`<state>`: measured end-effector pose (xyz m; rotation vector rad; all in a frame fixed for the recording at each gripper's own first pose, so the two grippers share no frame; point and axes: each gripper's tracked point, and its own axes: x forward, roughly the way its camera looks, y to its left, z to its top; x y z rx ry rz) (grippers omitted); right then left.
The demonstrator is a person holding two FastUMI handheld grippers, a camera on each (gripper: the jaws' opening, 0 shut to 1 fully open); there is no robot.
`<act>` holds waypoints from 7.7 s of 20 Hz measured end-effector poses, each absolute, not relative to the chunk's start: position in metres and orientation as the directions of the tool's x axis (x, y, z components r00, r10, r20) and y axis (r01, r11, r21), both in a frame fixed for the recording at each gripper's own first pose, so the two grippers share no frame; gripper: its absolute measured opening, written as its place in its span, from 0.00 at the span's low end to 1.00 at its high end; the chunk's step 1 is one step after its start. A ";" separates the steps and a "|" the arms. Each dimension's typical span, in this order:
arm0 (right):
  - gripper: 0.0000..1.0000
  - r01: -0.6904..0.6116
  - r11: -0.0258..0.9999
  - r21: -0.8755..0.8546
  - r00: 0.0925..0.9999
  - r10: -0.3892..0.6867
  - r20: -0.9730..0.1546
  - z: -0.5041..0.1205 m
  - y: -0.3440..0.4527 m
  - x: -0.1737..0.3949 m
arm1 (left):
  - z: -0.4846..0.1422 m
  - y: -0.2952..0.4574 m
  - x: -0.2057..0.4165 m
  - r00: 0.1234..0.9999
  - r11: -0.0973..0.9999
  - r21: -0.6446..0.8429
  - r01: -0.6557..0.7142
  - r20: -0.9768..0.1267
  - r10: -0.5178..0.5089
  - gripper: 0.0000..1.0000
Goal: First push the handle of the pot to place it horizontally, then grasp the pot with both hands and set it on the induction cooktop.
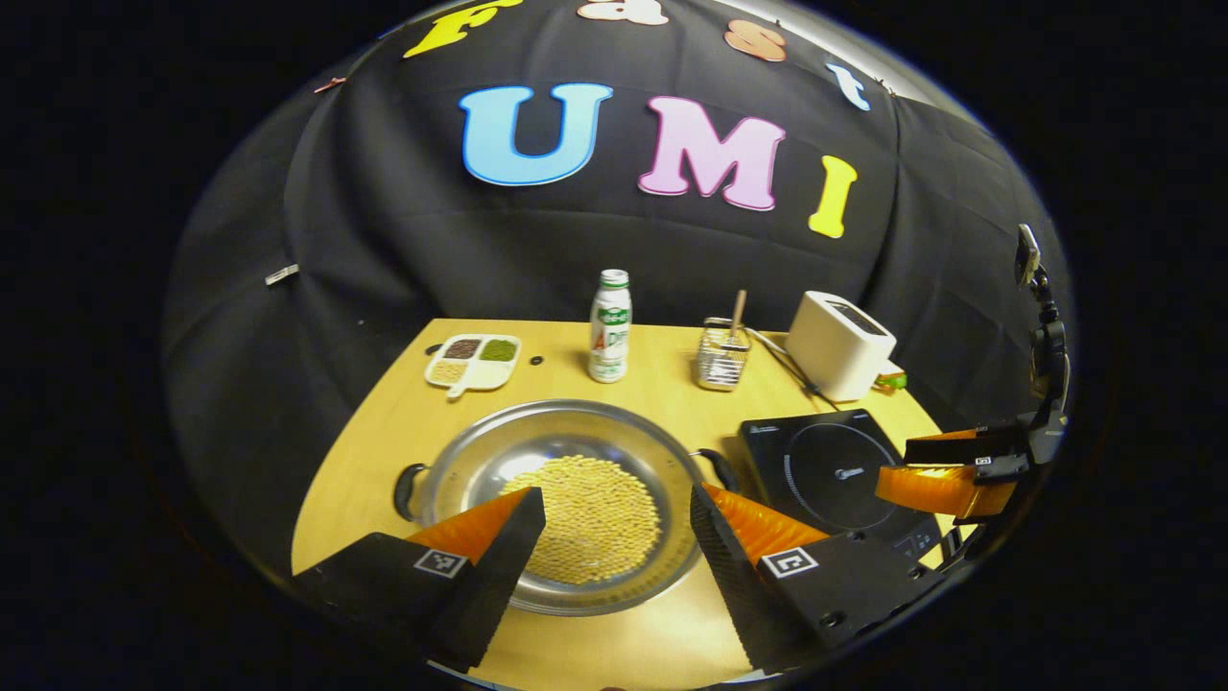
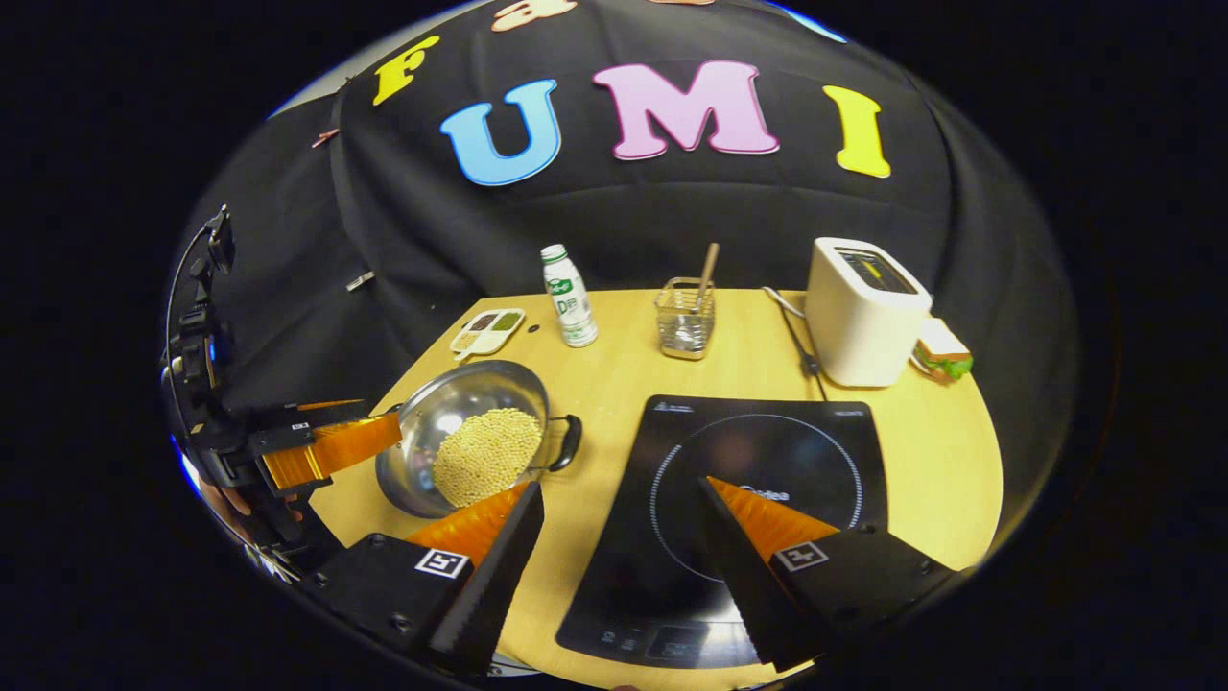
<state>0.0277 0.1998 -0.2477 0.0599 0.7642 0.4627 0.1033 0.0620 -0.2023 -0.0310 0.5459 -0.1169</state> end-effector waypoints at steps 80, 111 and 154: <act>0.54 -0.131 0.980 0.147 0.633 0.197 -0.748 -0.284 0.092 0.038 | -0.245 -0.004 0.122 0.716 0.947 -0.292 0.135 -0.632 -0.297 0.52; 0.55 -0.054 0.982 0.181 0.571 0.179 -0.801 -0.338 -0.062 0.108 | -0.294 -0.169 0.184 0.688 0.941 -0.290 0.172 -0.649 -0.326 0.52; 0.98 0.038 0.998 0.042 0.985 -0.030 -0.171 -0.045 -0.056 -0.007 | -0.045 -0.057 0.010 0.991 0.998 0.037 0.060 -0.126 -0.055 0.95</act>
